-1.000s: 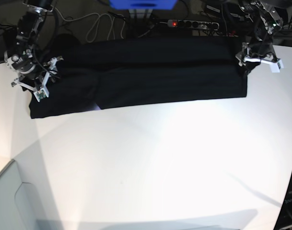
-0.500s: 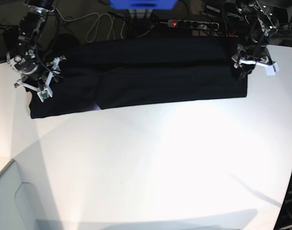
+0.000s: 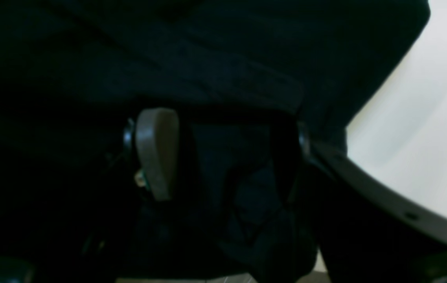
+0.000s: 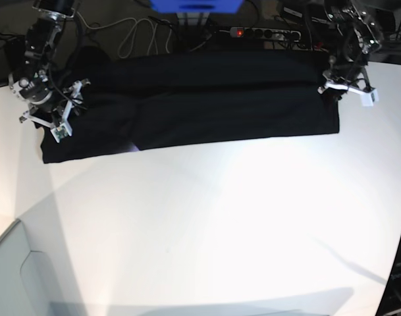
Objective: Fold the T-shirt properly
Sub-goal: 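Push the strip's end inward with the left gripper, tucking it under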
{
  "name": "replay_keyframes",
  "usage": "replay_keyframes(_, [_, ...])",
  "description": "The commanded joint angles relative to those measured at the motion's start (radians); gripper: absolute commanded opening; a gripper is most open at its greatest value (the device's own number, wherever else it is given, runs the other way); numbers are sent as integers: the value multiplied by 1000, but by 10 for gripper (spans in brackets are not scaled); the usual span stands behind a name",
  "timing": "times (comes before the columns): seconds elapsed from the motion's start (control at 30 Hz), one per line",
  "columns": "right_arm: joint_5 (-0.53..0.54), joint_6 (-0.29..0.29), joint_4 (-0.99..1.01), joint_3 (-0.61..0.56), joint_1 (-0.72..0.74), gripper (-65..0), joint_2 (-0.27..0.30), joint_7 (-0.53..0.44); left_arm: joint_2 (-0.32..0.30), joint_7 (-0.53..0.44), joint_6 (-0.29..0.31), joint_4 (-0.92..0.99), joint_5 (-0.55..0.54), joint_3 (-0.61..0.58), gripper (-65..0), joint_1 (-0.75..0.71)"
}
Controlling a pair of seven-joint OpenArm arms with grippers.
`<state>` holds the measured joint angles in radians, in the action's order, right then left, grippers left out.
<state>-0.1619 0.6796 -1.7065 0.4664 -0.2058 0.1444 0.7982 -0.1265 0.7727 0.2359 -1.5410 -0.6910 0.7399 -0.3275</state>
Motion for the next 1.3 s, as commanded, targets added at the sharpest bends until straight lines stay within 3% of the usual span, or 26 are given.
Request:
replay_keyframes(0.0, [5, 19, -11, 5, 24, -296, 11, -12, -22, -23, -8, -14, -9, 4, -650, 23])
replay_keyframes(0.23, [5, 19, 153, 10, 131, -296, 19, -12, -38, -22, -10, -14, -9, 4, -650, 109])
replay_keyframes(0.63, [3, 19, 297, 7, 234, -296, 56, -13, -28, -22, -11, -28, -19, 4, -650, 118])
replay_keyframes(0.83, [3, 19, 297, 7, 234, -296, 54, -13, 27, -22, -11, -210, -8, -19, -650, 121])
replay_keyframes(0.97, [3, 19, 297, 7, 233, -296, 54, -13, 67, -23, -14, -370, -3, -119, -650, 70])
replay_keyframes(1.07, [3, 19, 297, 7, 231, -296, 53, -13, 120, -32, -14, -435, 87, -205, -650, 51])
replay_keyframes(1.27, [3, 19, 297, 7, 230, -296, 53, -13, 258, -37, -14, -442, 414, -397, -650, 77])
